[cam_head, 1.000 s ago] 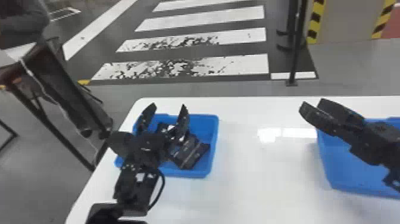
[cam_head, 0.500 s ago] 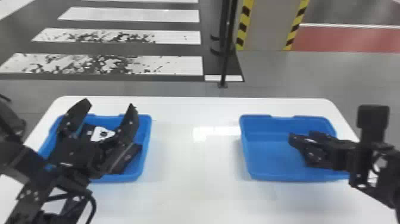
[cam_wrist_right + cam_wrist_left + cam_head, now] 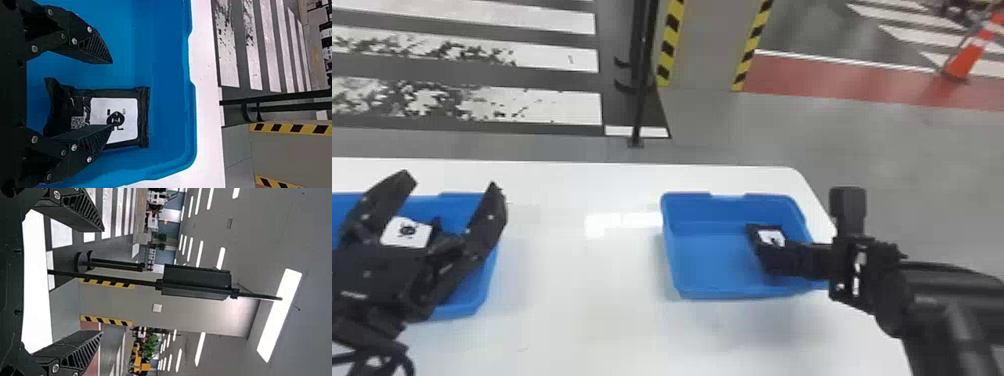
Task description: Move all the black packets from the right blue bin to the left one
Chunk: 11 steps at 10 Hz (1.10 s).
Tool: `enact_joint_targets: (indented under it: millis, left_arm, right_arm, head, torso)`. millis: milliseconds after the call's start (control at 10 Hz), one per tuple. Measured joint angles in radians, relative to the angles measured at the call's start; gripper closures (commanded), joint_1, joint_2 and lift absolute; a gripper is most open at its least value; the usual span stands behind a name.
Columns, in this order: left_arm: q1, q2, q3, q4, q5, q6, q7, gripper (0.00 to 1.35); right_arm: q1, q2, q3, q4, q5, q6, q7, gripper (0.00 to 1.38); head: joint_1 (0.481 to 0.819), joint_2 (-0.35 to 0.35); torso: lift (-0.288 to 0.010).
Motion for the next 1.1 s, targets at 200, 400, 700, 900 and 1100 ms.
enact_joint_targets:
  millis: [200, 400, 700, 900, 1100]
  left_arm:
    - [0.002, -0.001, 0.003, 0.000, -0.002, -0.006, 0.000, 0.11]
    - [0.004, -0.001, 0.005, 0.000, -0.006, -0.009, 0.000, 0.11]
    - [0.007, -0.002, 0.012, 0.000, -0.005, -0.013, 0.000, 0.11]
    - [0.009, -0.002, 0.013, 0.002, -0.006, -0.015, 0.000, 0.12]
    - [0.011, -0.004, 0.019, 0.007, -0.008, -0.024, 0.000, 0.12]
  right_arm:
    - [-0.012, 0.000, 0.014, -0.027, 0.002, 0.066, -0.041, 0.50]
    - [-0.021, 0.003, 0.015, -0.010, 0.000, 0.097, -0.064, 0.50]
    - [-0.031, 0.008, 0.013, -0.012, -0.005, 0.135, -0.130, 0.51]
    - [-0.040, 0.010, 0.002, 0.004, -0.011, 0.151, -0.147, 0.64]
    - [-0.053, 0.010, -0.001, 0.052, -0.037, 0.148, -0.147, 1.09]
  head:
    - [0.695, -0.233]
    - [0.695, -0.236]
    - [0.695, -0.245]
    - [0.695, -0.253]
    - [0.695, -0.249]
  torso:
    - [-0.140]
    - [-0.140]
    - [-0.140]
    - [-0.140]
    - [-0.140]
